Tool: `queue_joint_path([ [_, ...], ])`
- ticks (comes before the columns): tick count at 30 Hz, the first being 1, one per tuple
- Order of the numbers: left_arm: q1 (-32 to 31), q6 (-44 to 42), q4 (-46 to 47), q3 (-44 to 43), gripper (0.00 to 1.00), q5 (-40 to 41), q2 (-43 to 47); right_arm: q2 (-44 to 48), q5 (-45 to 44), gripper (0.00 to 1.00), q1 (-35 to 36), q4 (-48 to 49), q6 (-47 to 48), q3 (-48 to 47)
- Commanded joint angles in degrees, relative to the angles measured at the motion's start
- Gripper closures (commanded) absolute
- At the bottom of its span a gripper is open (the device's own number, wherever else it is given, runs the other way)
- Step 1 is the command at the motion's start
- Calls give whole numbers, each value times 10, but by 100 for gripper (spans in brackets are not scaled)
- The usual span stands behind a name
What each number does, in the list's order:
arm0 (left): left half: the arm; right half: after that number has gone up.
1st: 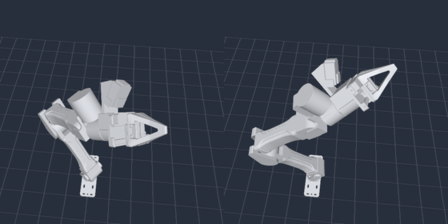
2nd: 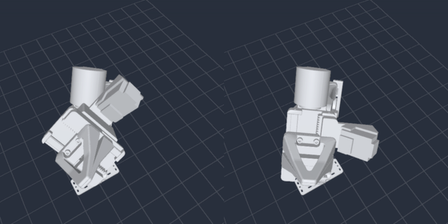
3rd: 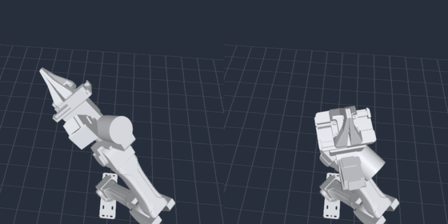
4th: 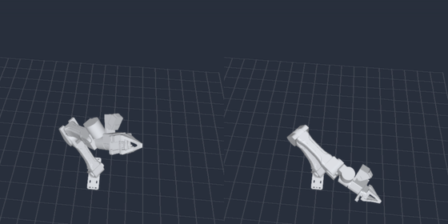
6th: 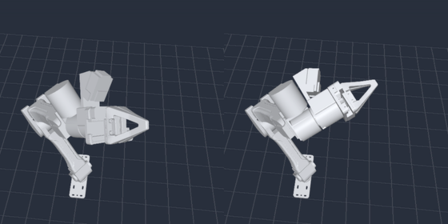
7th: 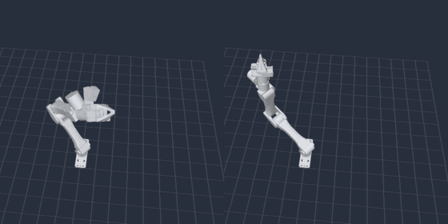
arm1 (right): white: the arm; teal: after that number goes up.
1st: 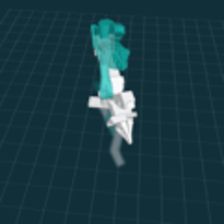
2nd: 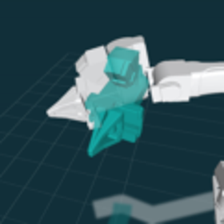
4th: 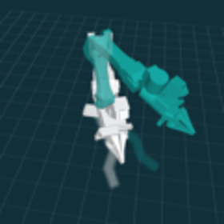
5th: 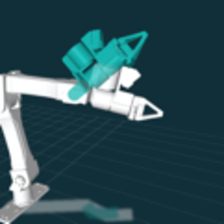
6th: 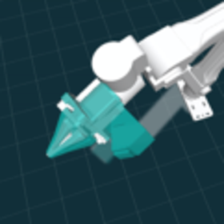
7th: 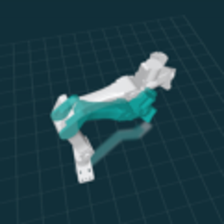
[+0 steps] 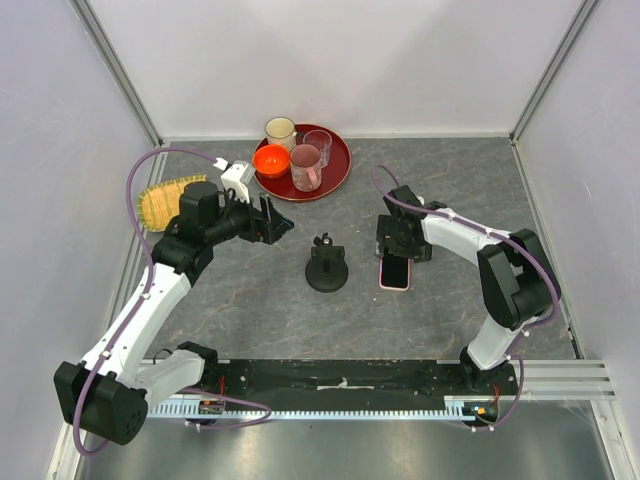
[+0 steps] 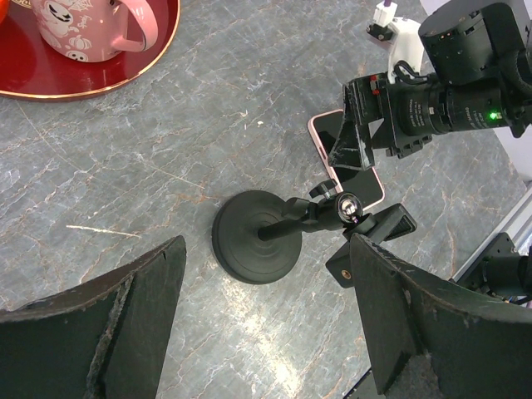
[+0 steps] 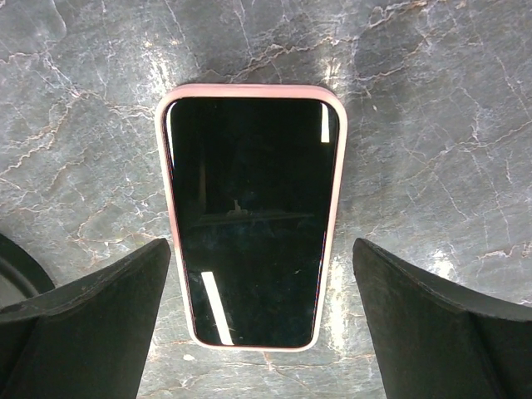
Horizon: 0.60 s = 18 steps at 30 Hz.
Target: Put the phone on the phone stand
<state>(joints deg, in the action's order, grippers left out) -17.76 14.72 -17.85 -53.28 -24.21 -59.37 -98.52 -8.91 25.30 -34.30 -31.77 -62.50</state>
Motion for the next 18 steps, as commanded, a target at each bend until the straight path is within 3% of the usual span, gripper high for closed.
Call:
queue_joint_path([
  [1, -1, 13, 16, -2, 14, -18, 5, -9, 4, 2, 3, 16, -1, 7],
  [9, -1, 12, 15, -2, 14, -13, 8, -33, 1, 4, 5, 13, -10, 5],
  [13, -1, 12, 17, -2, 14, -14, 8, -45, -8, 13, 5, 5, -23, 3],
  [18, -1, 12, 16, -2, 14, -14, 6, -62, 2, 16, 12, -10, -31, -7],
])
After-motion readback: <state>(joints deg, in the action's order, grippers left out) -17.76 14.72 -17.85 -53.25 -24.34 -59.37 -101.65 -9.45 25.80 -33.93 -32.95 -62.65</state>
